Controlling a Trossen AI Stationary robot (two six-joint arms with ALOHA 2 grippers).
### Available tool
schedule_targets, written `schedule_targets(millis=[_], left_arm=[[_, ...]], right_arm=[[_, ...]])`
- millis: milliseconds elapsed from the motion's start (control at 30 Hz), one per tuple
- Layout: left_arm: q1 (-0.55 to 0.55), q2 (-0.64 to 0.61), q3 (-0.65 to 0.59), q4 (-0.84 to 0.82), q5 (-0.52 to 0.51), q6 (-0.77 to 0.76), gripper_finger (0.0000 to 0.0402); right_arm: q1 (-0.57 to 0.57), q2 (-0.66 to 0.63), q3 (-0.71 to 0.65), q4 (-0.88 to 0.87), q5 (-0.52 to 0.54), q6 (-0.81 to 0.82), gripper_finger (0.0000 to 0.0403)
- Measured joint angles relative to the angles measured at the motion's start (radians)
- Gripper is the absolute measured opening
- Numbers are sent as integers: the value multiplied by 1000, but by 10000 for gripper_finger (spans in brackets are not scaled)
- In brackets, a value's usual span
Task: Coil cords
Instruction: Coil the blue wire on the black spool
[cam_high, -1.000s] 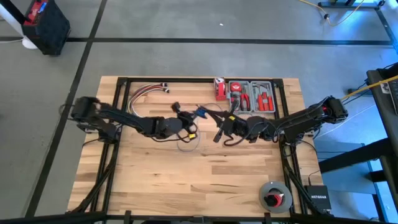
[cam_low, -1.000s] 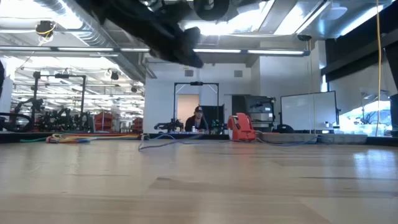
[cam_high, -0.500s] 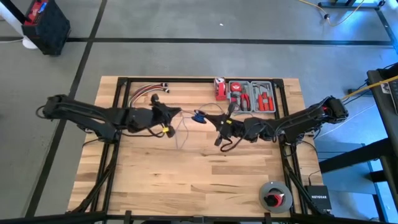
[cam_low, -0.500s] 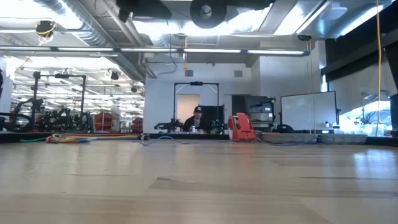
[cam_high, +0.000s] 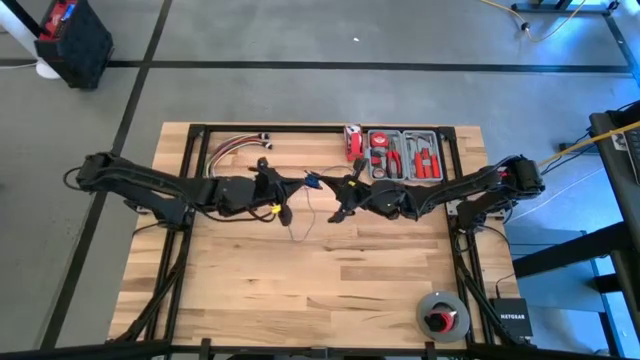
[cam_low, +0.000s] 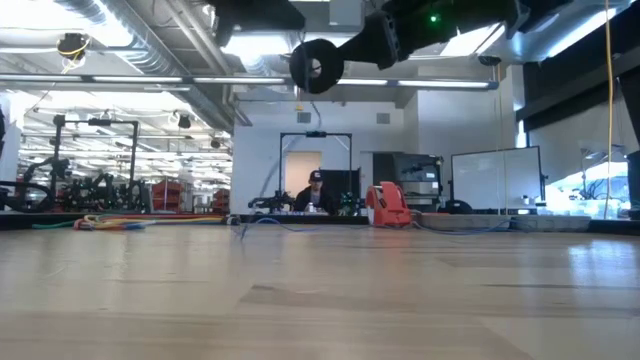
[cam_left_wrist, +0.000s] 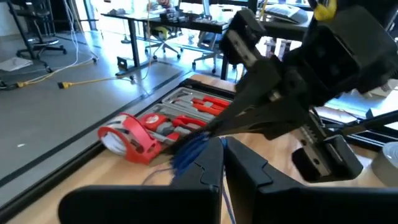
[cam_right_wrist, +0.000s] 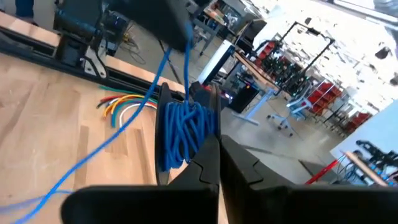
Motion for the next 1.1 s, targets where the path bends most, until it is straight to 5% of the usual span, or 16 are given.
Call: schedule_targets(millis=[500, 1100], left_arm=[[-12, 204, 0, 237, -6, 24, 7], [-21, 203, 2, 290, 4, 202, 8]], right_arm=[[-4, 16, 28, -8, -4, 127, 1], [-3, 16, 31, 127, -25, 269, 1]])
